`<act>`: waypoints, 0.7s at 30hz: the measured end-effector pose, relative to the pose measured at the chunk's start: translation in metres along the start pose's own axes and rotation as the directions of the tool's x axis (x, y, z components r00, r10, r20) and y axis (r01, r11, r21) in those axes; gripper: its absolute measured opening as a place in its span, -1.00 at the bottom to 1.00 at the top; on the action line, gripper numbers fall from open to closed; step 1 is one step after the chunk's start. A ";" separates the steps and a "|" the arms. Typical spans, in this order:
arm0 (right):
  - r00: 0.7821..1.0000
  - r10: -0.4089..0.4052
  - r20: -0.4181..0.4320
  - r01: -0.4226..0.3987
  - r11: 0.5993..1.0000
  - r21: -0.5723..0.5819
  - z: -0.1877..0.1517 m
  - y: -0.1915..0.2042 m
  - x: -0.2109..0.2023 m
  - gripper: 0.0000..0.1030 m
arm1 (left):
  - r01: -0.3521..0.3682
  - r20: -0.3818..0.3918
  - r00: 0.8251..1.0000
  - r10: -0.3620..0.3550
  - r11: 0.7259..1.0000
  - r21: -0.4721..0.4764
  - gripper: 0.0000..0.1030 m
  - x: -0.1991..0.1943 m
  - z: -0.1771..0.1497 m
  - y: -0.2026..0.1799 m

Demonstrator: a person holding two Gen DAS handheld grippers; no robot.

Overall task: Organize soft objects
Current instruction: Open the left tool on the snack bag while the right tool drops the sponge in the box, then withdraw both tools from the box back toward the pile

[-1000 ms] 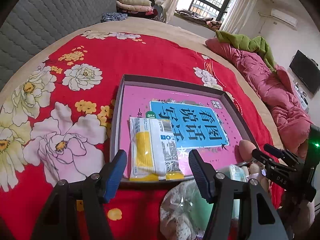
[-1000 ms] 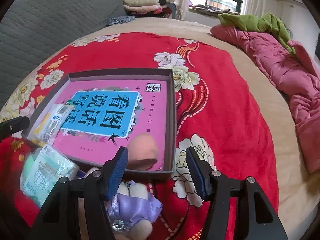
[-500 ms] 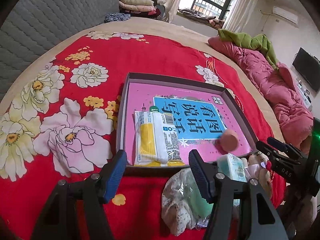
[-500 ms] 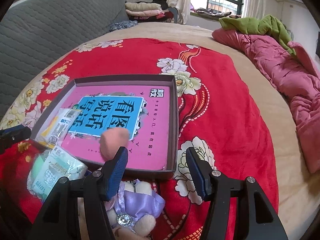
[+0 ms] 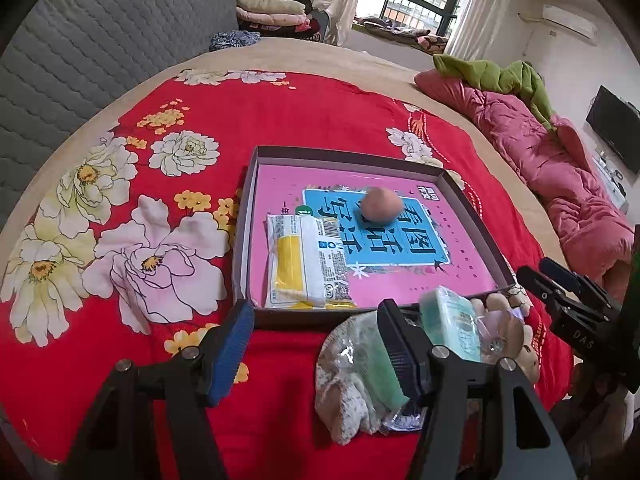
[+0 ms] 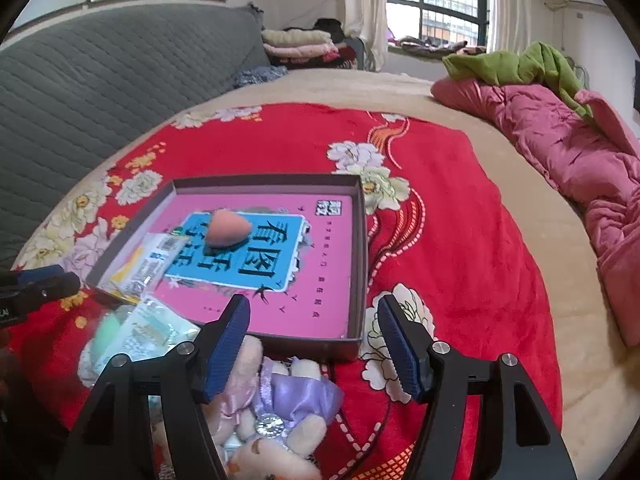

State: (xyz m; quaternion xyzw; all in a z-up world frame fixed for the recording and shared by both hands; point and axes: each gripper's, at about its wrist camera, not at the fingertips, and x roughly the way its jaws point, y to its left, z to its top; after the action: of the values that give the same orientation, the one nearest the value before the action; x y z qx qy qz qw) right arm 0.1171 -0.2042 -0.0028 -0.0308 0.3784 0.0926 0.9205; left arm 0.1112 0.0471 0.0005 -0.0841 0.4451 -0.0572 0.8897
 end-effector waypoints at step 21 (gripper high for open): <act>0.986 0.025 0.165 -0.028 1.000 0.013 0.002 -0.004 -0.052 0.43 | -0.020 0.061 0.998 0.020 1.000 -0.006 0.25 -0.039 -0.003 -0.016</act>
State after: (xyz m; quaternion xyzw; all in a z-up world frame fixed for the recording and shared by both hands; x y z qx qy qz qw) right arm 0.0832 -0.2150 0.0353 -0.0109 0.3023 0.1040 0.9475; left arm 0.0854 0.0376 0.0328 -0.0836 0.4186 -0.0445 0.9032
